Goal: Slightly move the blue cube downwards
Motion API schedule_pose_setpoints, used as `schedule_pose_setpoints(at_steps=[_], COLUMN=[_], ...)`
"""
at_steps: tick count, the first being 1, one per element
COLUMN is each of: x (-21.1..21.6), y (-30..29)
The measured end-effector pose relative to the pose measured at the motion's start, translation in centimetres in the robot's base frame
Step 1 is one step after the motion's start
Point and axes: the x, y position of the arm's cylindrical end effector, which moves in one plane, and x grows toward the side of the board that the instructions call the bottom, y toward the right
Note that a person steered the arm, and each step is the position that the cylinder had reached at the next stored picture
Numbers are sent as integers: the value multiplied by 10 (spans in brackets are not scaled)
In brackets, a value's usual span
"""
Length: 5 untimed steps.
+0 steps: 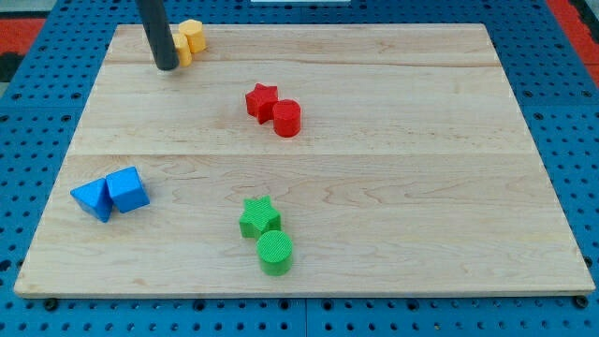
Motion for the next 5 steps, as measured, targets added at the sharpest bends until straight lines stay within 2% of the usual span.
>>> schedule_pose_setpoints(at_steps=[1, 2, 4, 5], x=[50, 68, 153, 163], y=[20, 19, -10, -10])
